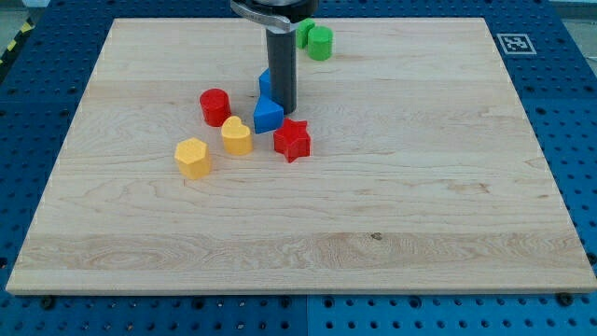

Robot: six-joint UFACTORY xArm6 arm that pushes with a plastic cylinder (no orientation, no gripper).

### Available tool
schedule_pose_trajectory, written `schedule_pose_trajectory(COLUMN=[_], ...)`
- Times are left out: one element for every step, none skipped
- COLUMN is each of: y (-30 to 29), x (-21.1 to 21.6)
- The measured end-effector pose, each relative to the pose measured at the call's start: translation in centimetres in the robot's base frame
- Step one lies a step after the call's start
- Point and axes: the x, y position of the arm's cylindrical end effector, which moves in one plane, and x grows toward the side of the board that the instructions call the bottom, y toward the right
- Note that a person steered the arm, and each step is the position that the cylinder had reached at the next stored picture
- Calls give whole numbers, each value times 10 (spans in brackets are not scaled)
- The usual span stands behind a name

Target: Move the cube above the red star

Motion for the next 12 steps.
schedule_pose_trajectory(y=[0,2,33,67,66,31,-21,-59,-59,-58,-52,-50], x=[-2,-3,-3,-29,-64,-84,-88,-87,-84,-70,-67,-67])
